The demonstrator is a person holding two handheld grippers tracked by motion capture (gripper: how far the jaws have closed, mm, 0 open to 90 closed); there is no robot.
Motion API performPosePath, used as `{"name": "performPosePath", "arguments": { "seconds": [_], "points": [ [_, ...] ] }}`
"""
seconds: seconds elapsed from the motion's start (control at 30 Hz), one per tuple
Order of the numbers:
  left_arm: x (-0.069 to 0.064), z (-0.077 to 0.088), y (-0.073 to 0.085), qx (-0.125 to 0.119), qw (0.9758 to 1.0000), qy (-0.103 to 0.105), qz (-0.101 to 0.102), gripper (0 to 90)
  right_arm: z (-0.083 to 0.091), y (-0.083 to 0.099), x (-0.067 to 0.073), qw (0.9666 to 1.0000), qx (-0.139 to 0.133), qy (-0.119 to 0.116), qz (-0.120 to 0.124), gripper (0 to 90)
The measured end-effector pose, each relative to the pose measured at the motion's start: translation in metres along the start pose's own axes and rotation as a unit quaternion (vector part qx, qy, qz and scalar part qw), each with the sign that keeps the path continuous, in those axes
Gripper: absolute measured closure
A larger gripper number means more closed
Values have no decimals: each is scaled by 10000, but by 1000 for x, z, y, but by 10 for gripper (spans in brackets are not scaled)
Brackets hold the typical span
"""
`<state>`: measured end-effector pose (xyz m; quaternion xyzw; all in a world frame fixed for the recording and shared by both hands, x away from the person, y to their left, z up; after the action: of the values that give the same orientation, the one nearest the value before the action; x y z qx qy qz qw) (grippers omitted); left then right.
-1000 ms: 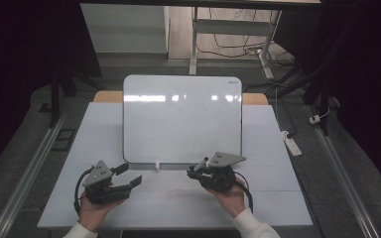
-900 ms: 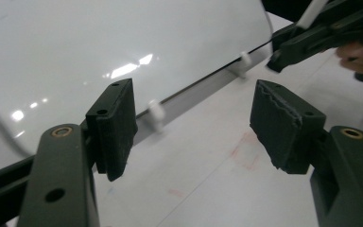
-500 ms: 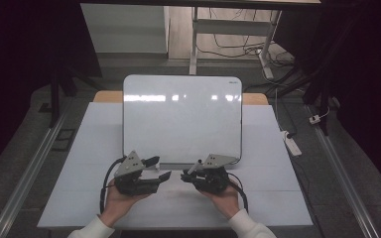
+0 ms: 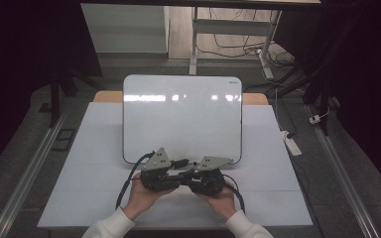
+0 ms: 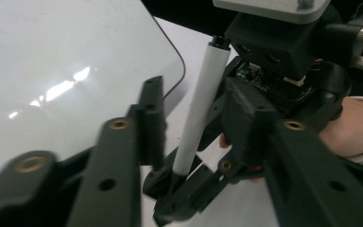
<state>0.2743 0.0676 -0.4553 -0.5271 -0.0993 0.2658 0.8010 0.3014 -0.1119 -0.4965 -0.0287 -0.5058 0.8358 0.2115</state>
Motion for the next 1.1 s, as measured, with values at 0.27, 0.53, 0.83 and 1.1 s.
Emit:
{"name": "performPosePath", "arguments": {
  "seconds": [0.27, 0.53, 0.83, 1.1],
  "points": [
    [-4, -1, 1, 112, 9992, -303, -255, 797, -1, 3, 1, 9999, 85, -74, 3, 773],
    [-2, 6, 3, 46, 9993, -299, -208, 812, -1, 3, 4, 9999, 49, -157, -6, 770],
    [-1, 9, 3, 27, 9996, -262, -118, 811, -1, 3, 4, 9997, 6, -231, -97, 774],
    [14, 28, -2, -112, 9989, -464, -19, 813, 8, 0, 6, 9995, -283, -155, -39, 654]
  ]
}}
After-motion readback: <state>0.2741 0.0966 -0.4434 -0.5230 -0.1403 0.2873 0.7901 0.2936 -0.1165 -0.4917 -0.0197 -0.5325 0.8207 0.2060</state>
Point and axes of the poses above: each handheld gripper's, and its own axes: z roughly backward along the jaws, y roughly out of its underside, x roughly to its left, the point moved 1 cm from there along -z, roughly forward along the jaws, and after that the axes turned 1 degree about z, right-handed, at the moved point
